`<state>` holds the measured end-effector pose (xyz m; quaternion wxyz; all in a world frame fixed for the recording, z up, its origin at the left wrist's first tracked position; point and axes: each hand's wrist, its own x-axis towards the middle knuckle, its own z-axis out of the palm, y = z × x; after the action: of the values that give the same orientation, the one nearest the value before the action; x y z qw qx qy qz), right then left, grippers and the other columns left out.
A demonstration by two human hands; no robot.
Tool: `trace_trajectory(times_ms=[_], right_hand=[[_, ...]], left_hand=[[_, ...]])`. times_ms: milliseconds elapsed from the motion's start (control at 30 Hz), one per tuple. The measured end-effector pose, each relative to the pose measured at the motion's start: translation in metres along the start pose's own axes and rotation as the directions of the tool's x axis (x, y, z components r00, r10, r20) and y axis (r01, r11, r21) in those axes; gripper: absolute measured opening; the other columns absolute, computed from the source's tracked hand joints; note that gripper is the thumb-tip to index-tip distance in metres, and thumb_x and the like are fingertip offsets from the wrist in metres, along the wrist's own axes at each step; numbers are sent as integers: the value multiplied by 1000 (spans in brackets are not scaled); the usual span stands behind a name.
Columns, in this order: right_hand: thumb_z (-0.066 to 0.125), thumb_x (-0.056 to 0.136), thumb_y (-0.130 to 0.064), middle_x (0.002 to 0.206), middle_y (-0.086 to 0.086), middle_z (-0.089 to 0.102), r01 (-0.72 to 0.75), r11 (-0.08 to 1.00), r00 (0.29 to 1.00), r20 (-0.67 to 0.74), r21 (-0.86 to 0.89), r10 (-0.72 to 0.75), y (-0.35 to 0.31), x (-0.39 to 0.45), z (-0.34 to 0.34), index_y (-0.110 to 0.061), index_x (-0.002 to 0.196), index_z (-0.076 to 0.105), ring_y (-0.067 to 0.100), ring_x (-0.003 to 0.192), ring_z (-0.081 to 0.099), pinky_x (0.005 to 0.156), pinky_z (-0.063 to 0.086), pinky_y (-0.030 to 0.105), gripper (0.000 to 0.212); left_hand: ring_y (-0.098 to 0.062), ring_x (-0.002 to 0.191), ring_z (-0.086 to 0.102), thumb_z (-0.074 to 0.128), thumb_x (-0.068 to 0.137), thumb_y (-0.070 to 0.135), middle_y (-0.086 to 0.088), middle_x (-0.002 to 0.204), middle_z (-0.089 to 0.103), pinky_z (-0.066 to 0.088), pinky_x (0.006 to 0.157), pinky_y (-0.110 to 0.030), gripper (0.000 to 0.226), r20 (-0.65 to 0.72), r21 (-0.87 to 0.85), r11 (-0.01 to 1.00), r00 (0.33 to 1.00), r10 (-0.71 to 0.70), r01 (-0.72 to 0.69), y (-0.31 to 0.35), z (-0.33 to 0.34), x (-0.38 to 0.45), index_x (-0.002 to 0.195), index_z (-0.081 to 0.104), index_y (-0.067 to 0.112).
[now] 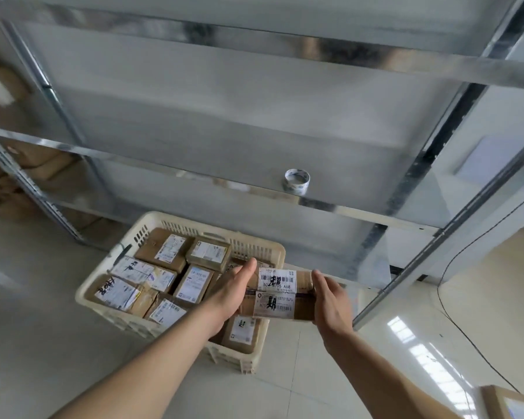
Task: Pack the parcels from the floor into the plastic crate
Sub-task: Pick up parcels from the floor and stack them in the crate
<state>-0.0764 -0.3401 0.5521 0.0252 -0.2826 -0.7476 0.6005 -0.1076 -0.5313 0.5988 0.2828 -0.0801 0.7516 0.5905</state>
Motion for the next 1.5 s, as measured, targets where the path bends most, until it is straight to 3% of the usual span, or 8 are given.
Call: trace_trajectory(times_ms=[200,333,567,767,900,1000,1200,1500], right_hand=[[50,84,-66,84,-6,76,-28,999,994,108,-21,30,-5,26,66,-31,87,74,19,85,71,81,57,46,42],[51,85,-68,91,-4,77,-49,999,979,200,-11,50,-11,49,109,-25,98,75,20,90,73,86,59,45,51],[54,100,-50,89,-6,77,-66,997,944,322,-45,78,-28,82,169,-26,99,75,16,86,74,83,62,43,31],[52,103,-44,99,-2,76,-78,996,926,367,-52,92,-36,94,214,-20,115,72,14,90,72,80,61,35,34],[52,95,-59,100,-1,76,-153,987,926,342,-50,161,-32,94,252,-22,114,72,18,93,72,83,61,40,46],[51,100,-54,96,0,76,-188,980,934,298,-59,197,-30,94,287,-21,108,72,17,86,71,67,51,29,40],[45,76,-81,107,-6,75,-279,957,943,164,-82,289,-5,94,384,-27,111,71,19,102,69,95,55,48,70],[45,77,-75,113,-2,73,-325,940,926,166,-105,339,22,145,510,-25,117,69,21,107,66,99,53,53,68]], left_hand=[[-20,135,42,28,90,74,9,143,48,33,111,-42,73,-78,-23,995,992,-97,96,-17,-50,29,146,40,29],[-15,112,55,25,88,78,8,126,59,43,100,-40,56,-140,10,990,980,-139,142,-13,-84,48,118,55,41],[-26,133,44,25,58,102,0,150,42,35,110,-55,110,-192,33,973,957,-217,227,-11,-141,78,147,33,37],[-25,142,33,21,84,83,3,159,28,34,111,-53,84,-215,106,971,959,-187,213,-14,-185,104,152,26,35],[-28,143,31,20,66,96,0,161,23,35,110,-58,108,-153,184,955,967,-206,232,-26,-225,132,154,17,35],[-25,143,30,21,87,80,3,162,20,33,112,-54,83,-105,210,956,976,-189,207,-38,-259,158,155,18,33],[-19,147,21,23,98,63,6,162,20,22,115,-44,64,7,223,953,977,-213,206,-82,-336,214,154,23,31],[-18,151,3,27,98,60,6,164,-1,9,122,-47,71,35,451,885,988,-150,118,-140,-419,327,157,6,28]])
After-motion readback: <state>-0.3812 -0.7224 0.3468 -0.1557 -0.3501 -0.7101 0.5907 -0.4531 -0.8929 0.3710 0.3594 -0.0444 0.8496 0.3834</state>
